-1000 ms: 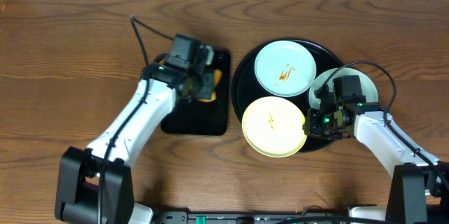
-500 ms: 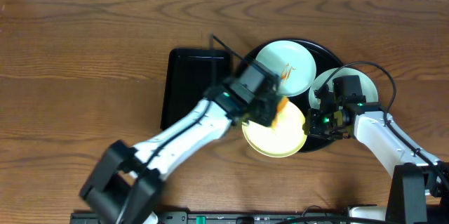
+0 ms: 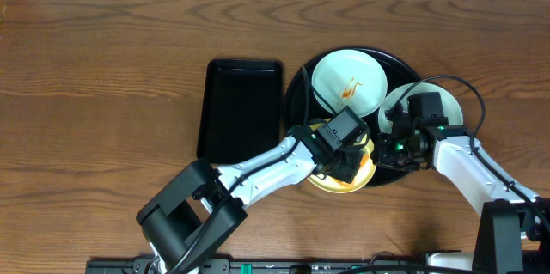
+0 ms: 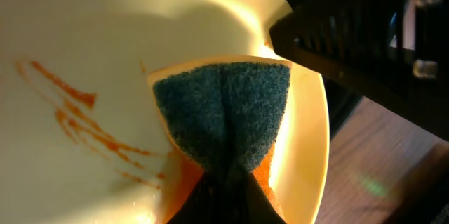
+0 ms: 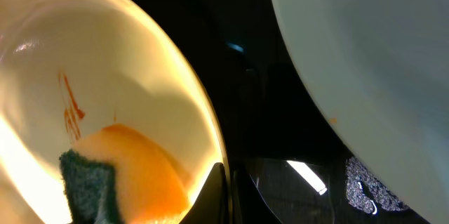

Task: Clean dirty plates on tray and stack at the side
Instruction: 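Wipe the yellow plate with the sponge held in the left gripper, then lift the yellow plate with the right gripper and carry it right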

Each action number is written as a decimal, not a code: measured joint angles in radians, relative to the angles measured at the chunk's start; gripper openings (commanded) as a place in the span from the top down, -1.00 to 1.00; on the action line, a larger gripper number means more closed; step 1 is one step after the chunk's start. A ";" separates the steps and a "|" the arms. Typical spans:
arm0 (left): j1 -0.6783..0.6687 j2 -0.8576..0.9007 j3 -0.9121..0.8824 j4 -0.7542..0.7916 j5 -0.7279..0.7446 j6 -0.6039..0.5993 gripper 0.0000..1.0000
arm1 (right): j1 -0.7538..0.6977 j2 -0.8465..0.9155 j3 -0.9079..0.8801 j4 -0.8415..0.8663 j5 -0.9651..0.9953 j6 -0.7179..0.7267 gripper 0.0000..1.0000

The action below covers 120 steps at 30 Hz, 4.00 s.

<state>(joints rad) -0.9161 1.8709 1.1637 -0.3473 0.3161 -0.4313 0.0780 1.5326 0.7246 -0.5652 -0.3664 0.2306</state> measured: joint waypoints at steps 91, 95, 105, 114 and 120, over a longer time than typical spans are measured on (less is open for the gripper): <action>0.673 -0.090 0.038 -0.225 -0.296 0.092 0.85 | 0.515 -0.351 0.145 0.208 1.238 -0.592 0.98; 0.673 -0.090 0.038 -0.225 -0.296 0.092 0.84 | 0.486 -0.350 0.145 0.179 1.198 -0.471 0.98; 0.673 -0.090 0.038 -0.225 -0.296 0.092 0.85 | 0.159 -0.336 0.145 0.183 0.966 -0.114 0.98; 0.673 -0.090 0.038 -0.225 -0.296 0.092 0.85 | -0.236 -0.329 0.145 0.264 0.763 0.192 0.98; 0.673 -0.090 0.038 -0.225 -0.296 0.092 0.85 | -0.482 -0.259 0.145 0.279 0.639 0.378 0.98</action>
<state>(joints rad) -0.2428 1.7809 1.2018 -0.5724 0.0200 -0.3393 -0.4042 1.2739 0.8692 -0.2863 0.2726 0.6083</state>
